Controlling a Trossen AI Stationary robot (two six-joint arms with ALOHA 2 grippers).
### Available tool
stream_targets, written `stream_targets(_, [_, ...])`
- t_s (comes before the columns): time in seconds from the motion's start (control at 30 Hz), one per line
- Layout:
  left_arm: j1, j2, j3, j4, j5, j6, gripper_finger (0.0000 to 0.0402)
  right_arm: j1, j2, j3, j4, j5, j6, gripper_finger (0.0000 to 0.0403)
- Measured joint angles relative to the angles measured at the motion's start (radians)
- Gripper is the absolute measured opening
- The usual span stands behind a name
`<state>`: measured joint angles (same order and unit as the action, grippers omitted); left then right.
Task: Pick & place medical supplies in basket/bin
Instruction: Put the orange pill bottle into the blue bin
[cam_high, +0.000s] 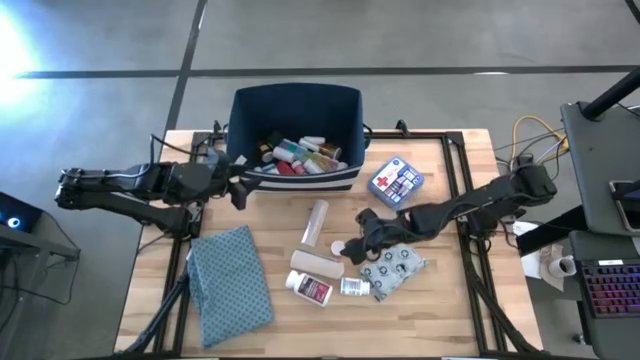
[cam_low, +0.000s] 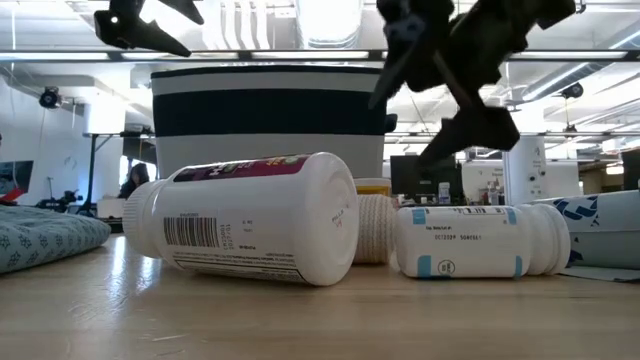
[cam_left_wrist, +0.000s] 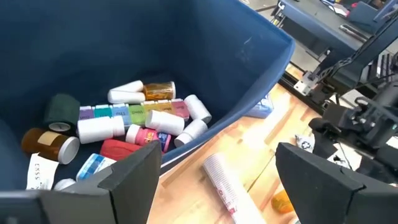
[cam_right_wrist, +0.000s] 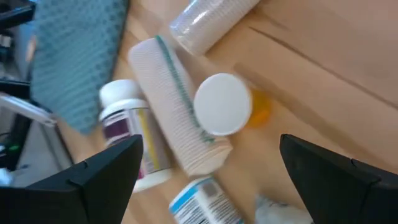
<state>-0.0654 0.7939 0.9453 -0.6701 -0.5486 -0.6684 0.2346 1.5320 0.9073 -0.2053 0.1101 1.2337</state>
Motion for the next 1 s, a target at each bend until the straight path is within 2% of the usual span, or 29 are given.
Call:
stream_targets(0.2, [0.000, 0.005, -0.003, 0.000, 0.000, -0.002, 0.0293, 0.001, 0.133, 0.080, -0.008, 0.024, -0.126, 0.0368])
stream_targets(0.6, [-0.002, 0.025, -0.003, 0.000, 0.000, -0.004, 0.0293, -0.009, 0.405, 0.397, -0.317, 0.055, -0.241, 0.0368])
stream_targets(0.8, [-0.002, 0.039, -0.003, -0.001, 0.000, -0.004, 0.0293, -0.016, 0.481, 0.474, -0.409, 0.049, -0.214, 0.0368])
stream_targets(1.0, [-0.002, 0.044, -0.004, -0.006, -0.001, -0.004, 0.0293, -0.016, 0.465, 0.471, -0.424, 0.061, -0.170, 0.0368])
